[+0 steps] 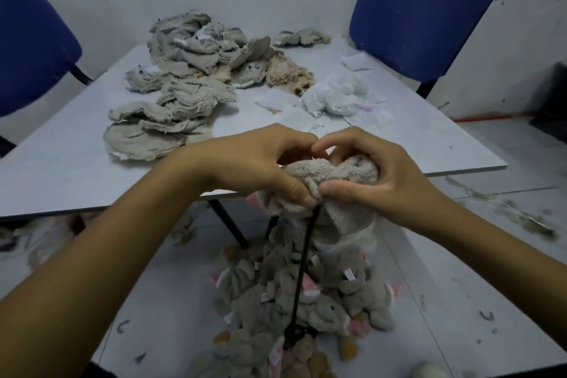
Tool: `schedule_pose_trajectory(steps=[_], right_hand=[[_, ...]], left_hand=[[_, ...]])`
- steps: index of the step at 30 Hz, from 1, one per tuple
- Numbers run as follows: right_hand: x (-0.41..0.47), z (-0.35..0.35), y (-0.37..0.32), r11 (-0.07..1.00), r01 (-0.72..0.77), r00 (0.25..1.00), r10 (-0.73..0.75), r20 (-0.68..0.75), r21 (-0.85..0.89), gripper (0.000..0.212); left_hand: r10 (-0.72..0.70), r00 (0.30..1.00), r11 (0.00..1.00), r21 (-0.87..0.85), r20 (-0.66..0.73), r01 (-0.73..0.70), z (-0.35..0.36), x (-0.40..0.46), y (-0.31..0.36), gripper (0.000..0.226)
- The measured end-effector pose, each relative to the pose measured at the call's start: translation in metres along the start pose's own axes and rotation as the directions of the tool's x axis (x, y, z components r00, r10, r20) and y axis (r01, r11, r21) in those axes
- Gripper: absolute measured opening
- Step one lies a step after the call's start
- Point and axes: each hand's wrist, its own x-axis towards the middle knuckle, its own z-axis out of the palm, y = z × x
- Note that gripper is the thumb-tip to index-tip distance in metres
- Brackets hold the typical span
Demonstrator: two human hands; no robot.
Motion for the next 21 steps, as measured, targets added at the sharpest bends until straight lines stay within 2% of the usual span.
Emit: schedule_pose_trajectory(steps=[3, 8, 11, 13, 18, 21], right_hand=[[-0.002, -0.014, 0.003, 0.993, -0.097, 0.990, 0.089, 0.109, 0.069, 0.049], [0.003, -0.006, -0.006, 0.992, 0.119, 0.978, -0.111, -0.178, 0.037, 0.032], [0.007, 0.005, -0.011, 0.987, 0.157, 0.965, -0.159, -0.209, -0.027, 0.028], [0.008, 0.007, -0.011, 0.988, 0.139, 0.969, -0.149, -0.196, -0.060, 0.029], [0.004, 0.013, 0.001, 0.993, 0.067, 0.986, -0.081, -0.144, -0.099, 0.040], [-0.006, 0.023, 0.014, 0.989, -0.023, 0.996, 0.009, -0.091, -0.148, 0.042]], left_hand=[[0.025, 1.000, 0.996, -0.089, 0.019, -0.023, -0.006, -0.004, -0.005, 0.034], [0.036, 0.999, 0.966, -0.258, 0.012, -0.032, -0.014, -0.009, -0.011, 0.037], [0.034, 0.998, 0.959, -0.282, 0.053, -0.018, -0.016, -0.010, -0.013, 0.033], [0.026, 0.998, 0.952, -0.306, 0.059, -0.006, -0.012, -0.009, -0.013, 0.040], [0.036, 0.991, 0.995, -0.089, -0.128, -0.048, 0.014, 0.006, -0.010, 0.047], [0.022, 0.995, 0.998, -0.063, -0.099, -0.028, 0.025, 0.008, -0.019, 0.040]])
